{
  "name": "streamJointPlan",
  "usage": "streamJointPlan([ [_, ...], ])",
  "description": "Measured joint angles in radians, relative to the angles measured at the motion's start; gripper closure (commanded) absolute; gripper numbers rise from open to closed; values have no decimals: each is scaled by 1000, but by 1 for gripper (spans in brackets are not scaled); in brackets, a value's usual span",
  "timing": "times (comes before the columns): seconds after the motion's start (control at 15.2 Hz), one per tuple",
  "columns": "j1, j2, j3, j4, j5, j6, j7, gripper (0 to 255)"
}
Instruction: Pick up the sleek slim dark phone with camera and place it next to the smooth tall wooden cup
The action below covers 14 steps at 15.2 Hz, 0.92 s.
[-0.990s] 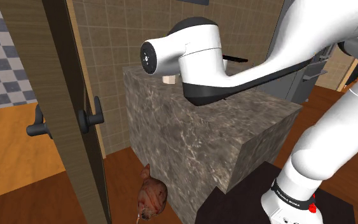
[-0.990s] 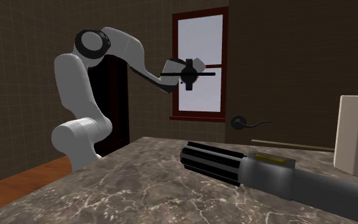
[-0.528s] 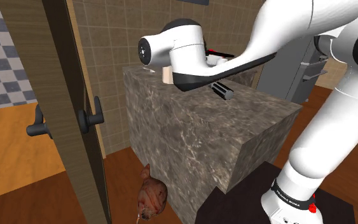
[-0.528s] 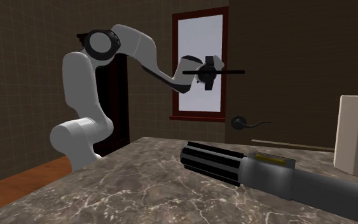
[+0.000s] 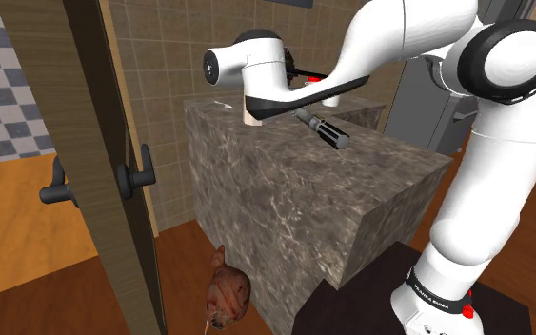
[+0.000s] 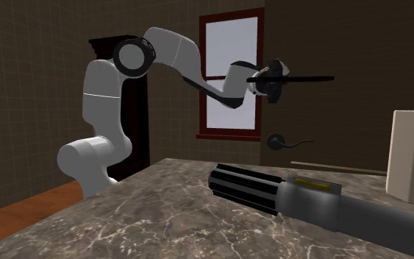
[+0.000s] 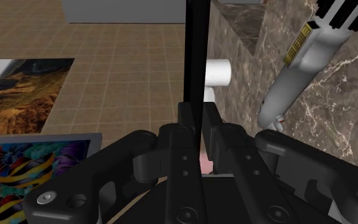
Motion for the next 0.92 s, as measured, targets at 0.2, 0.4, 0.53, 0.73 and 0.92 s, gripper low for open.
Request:
streamJointPlan([
  [0.2, 1, 86, -18, 94, -62, 10, -28, 255],
  [0.4, -6, 176, -47, 193, -128, 43, -57, 255],
  [0.53, 1, 231, -60, 262, -164, 50, -80, 255],
  [0.73, 0, 248, -64, 254, -167, 54, -57, 255],
  [0.92, 0, 258, -65, 235, -165, 55, -29, 255],
])
